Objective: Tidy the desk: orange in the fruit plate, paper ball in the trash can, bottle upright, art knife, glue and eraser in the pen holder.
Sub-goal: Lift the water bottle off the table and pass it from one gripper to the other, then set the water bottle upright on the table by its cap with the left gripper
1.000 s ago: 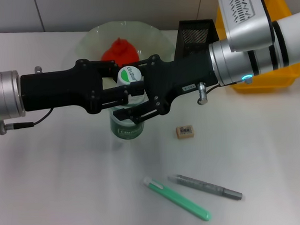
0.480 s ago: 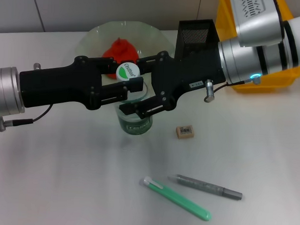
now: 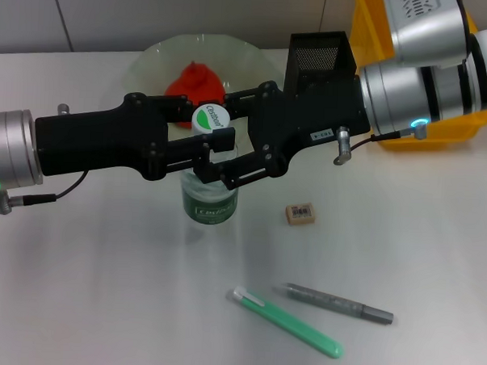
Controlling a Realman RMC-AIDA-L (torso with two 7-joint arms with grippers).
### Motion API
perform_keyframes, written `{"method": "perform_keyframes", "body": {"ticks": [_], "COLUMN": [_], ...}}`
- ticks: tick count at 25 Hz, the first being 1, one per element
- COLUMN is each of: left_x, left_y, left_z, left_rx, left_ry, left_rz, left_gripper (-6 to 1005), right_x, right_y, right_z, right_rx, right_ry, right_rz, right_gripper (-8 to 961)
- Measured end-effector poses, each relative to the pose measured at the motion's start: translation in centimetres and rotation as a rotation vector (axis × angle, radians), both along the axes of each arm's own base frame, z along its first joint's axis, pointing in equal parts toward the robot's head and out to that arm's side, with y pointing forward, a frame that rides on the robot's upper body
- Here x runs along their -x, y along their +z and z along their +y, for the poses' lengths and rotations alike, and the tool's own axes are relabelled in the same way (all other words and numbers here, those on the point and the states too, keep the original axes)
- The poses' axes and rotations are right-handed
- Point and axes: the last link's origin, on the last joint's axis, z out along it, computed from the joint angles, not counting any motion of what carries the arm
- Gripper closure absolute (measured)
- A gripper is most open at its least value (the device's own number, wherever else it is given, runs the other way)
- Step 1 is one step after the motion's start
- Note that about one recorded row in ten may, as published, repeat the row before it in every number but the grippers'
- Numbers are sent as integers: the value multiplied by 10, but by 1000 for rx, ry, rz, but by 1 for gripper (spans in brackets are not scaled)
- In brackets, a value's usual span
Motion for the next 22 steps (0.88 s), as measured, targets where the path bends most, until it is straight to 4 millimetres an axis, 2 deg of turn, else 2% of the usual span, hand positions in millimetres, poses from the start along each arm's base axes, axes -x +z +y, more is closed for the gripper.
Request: {"method": "perform_keyframes", "body": {"ticks": [11,22], "left_x": [0,-1], "left_y": [1,1], "left_z": [1,3], "left_rx": [-6,-8], "left_ry": [4,0], "left_rz": [1,4], "left_gripper": [521,522], "right_x": [-6,-10], "right_y": [2,15], "right_z": [-2,-13], "right_rx": [6,1], "right_ry": [-49,-51], "right_rz": [3,44], "right_gripper": [186,186]}}
